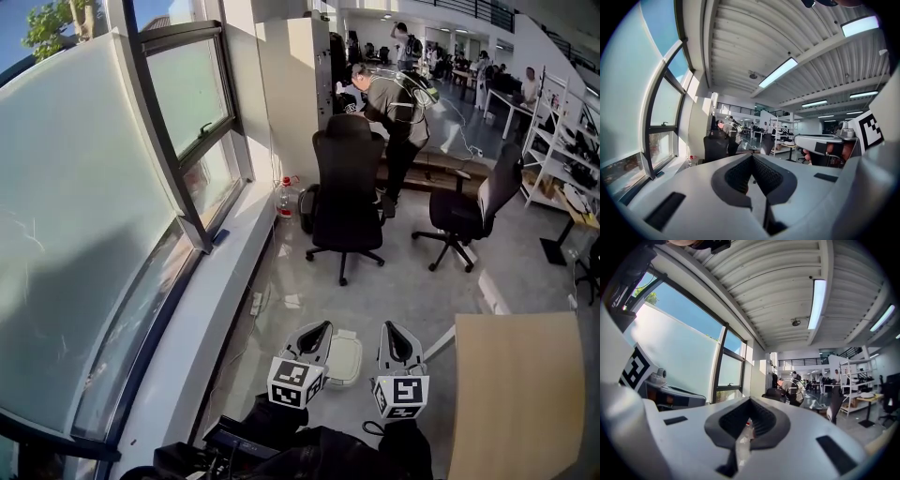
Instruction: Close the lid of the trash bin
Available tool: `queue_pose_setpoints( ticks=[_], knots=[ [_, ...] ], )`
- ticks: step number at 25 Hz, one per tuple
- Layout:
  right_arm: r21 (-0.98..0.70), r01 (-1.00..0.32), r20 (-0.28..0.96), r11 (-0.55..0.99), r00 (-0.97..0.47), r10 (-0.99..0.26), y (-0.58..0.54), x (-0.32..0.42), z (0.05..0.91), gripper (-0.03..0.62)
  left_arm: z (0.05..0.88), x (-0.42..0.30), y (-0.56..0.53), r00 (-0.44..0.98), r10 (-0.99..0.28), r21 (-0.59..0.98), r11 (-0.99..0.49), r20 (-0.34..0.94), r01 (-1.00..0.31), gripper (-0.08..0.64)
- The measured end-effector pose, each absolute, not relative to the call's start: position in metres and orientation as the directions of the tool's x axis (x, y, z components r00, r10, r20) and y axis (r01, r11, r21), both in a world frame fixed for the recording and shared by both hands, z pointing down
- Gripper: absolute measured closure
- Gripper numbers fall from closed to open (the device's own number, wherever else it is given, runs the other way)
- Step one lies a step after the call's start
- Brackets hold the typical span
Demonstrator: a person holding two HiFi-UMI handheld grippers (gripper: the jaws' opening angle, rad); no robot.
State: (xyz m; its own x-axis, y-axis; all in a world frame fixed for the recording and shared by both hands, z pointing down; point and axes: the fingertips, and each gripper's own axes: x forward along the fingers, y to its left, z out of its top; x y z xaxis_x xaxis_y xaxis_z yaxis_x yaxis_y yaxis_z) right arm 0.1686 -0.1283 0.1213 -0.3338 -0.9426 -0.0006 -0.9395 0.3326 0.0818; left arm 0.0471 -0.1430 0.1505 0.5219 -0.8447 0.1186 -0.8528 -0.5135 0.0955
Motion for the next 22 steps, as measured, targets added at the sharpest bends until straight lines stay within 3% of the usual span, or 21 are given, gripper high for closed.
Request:
queue_pose_setpoints(
  ticks=[22],
  knots=[
    [0.071, -0.938, -0.017, 0.339, -0.341, -0.940, -0.133, 0.159, 0.124, 0.591, 0.155, 0.042, -0.151, 0.539, -0.835, 0.094, -0.531, 0.113, -0.842, 0.560]
  ],
)
